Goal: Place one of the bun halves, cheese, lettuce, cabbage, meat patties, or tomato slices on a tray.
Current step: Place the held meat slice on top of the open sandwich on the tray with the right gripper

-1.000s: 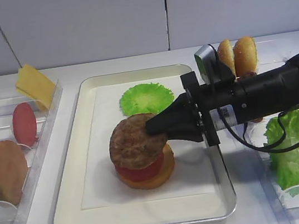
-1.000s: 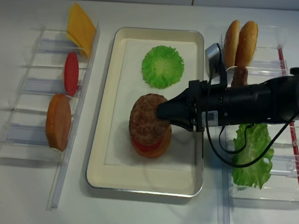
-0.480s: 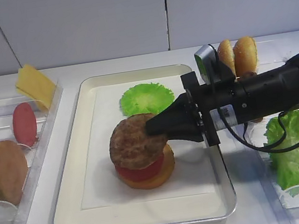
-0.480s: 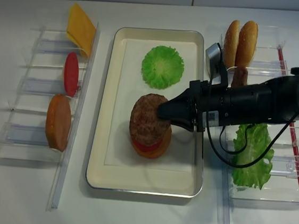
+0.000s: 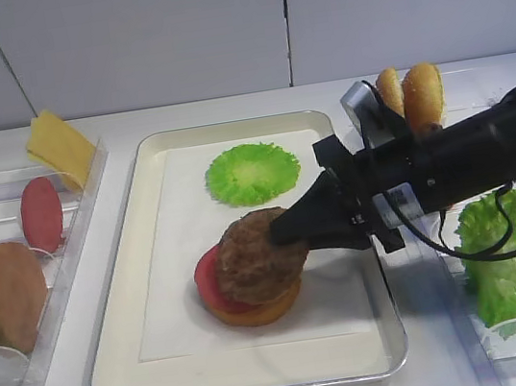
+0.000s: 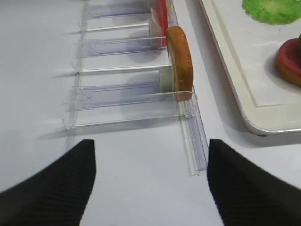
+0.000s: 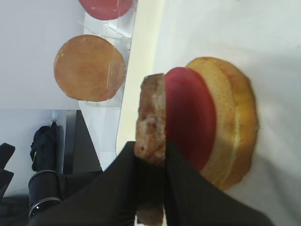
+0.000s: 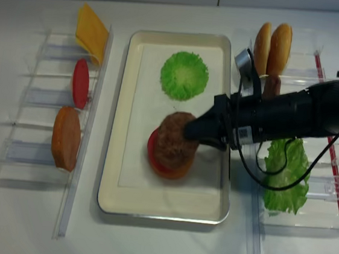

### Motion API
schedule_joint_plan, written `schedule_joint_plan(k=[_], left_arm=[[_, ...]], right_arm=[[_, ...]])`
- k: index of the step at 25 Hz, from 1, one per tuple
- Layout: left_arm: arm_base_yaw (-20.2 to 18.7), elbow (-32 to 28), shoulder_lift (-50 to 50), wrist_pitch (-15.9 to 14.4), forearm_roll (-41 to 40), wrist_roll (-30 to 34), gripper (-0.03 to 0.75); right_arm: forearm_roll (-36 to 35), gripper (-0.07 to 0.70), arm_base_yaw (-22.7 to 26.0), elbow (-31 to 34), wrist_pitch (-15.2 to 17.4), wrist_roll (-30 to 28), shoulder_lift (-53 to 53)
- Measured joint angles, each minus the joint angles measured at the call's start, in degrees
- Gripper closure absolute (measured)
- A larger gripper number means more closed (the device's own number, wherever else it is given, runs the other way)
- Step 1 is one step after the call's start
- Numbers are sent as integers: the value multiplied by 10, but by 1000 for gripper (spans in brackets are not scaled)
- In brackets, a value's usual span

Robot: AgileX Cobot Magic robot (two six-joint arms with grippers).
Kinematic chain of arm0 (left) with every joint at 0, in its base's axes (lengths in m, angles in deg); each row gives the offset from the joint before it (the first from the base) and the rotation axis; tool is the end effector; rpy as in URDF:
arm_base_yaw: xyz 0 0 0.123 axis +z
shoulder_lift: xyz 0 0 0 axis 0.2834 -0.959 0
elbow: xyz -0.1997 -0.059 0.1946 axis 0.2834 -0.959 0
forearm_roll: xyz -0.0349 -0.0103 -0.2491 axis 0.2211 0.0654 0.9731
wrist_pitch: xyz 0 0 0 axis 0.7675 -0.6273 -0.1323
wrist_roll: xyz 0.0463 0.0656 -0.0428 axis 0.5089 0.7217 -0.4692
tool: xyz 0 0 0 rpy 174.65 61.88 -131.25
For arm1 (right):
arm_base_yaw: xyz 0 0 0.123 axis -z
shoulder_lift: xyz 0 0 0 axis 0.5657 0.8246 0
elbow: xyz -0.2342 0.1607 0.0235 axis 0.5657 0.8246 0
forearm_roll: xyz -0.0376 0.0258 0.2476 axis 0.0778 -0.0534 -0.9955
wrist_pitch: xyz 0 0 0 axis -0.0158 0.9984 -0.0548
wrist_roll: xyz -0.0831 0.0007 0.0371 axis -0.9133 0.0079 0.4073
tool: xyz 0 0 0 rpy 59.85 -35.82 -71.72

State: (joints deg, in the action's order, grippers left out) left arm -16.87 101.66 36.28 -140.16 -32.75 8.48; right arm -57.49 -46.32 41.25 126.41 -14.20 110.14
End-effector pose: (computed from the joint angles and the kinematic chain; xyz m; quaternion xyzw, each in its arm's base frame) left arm -0.0128 -0.0032 0.2679 0.0260 0.8775 -0.0099 0.4787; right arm 0.2801 0.1430 0.1564 -0.0631 0.8116 0.5727 0.0965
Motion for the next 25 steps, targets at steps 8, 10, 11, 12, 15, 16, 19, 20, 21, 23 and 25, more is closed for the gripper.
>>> schedule_joint_plan(k=[8,10,11,12,15,16,19,20,21,23,25], left_arm=[[0,0,0,0,0,0,242],[0,0,0,0,0,0,242],[0,0,0,0,0,0,242],[0,0,0,0,0,0,242],[0,0,0,0,0,0,242],[0,0,0,0,0,0,242],[0,0,0,0,0,0,242],[0,0,0,0,0,0,242],[0,0,0,0,0,0,242],[0,0,0,0,0,0,242],[0,0,0,0,0,0,242]], right_arm=[[-40,472,0,3,2,5,0],[-49,472,-2,3,2,5,0],[-49,472,-4,3,2,5,0],[-46,472,-8,3,0,5,0],[-36,472,-19,3,-23,2,-2],[-36,472,-22,3,-29,2,-4],[-33,472,-24,3,-34,2,-4],[-33,472,-24,3,-34,2,-4],[-33,472,-24,3,-35,2,-4],[-35,472,-24,3,-35,1,-4],[-38,472,-24,3,-31,1,-4]])
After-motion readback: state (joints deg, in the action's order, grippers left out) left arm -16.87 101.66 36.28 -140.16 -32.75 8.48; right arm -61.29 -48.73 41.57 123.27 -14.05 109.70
